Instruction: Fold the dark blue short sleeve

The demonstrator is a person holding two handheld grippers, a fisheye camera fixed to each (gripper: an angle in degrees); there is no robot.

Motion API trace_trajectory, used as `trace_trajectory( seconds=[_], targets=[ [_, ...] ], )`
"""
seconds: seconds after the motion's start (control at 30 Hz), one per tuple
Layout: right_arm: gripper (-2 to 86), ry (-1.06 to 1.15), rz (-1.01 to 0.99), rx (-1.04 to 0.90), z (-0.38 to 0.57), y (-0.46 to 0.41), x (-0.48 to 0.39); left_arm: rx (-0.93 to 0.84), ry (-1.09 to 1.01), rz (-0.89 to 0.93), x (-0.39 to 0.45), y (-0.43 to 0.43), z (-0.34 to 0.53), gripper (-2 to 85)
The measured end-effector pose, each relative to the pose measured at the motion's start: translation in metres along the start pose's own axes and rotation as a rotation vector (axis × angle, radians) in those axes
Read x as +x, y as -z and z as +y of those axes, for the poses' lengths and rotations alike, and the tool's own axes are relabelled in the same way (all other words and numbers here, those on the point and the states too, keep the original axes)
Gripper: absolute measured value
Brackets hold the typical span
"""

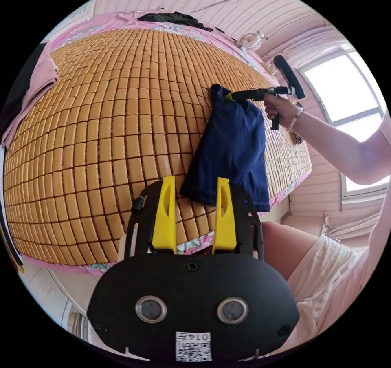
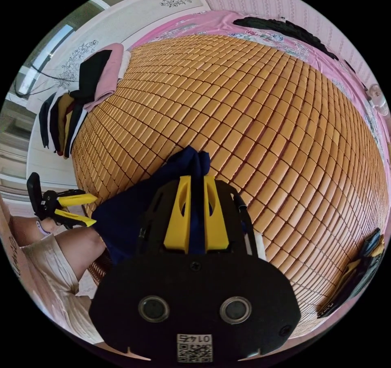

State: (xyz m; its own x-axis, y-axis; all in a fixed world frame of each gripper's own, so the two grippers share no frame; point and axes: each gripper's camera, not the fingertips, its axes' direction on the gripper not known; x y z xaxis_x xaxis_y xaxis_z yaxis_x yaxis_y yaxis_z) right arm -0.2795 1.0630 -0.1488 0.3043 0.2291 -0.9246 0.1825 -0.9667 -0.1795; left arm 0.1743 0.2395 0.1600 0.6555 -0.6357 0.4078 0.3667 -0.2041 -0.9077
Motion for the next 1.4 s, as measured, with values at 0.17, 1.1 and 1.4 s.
trace_trajectory(
  seconds=[0.17, 1.1, 1.4],
  targets=[
    [3.2, 0.015, -0.044, 0.095, 0.011, 0.025, -0.011, -0.107, -0.088, -0.180, 0.018, -0.022, -0.021, 2.5],
    [8.1, 0.700, -0.064, 0.246, -0.409, 0.095, -0.446, 0.501, 0.273, -0.455, -0.157, 0.265, -0.009, 10.0],
    [2.3, 0.682, 0.196, 0.081, -0.133, -0.010, -0.349, 0.259, 0.136, -0.241, -0.084, 0.173, 0.045, 6.3]
  ],
)
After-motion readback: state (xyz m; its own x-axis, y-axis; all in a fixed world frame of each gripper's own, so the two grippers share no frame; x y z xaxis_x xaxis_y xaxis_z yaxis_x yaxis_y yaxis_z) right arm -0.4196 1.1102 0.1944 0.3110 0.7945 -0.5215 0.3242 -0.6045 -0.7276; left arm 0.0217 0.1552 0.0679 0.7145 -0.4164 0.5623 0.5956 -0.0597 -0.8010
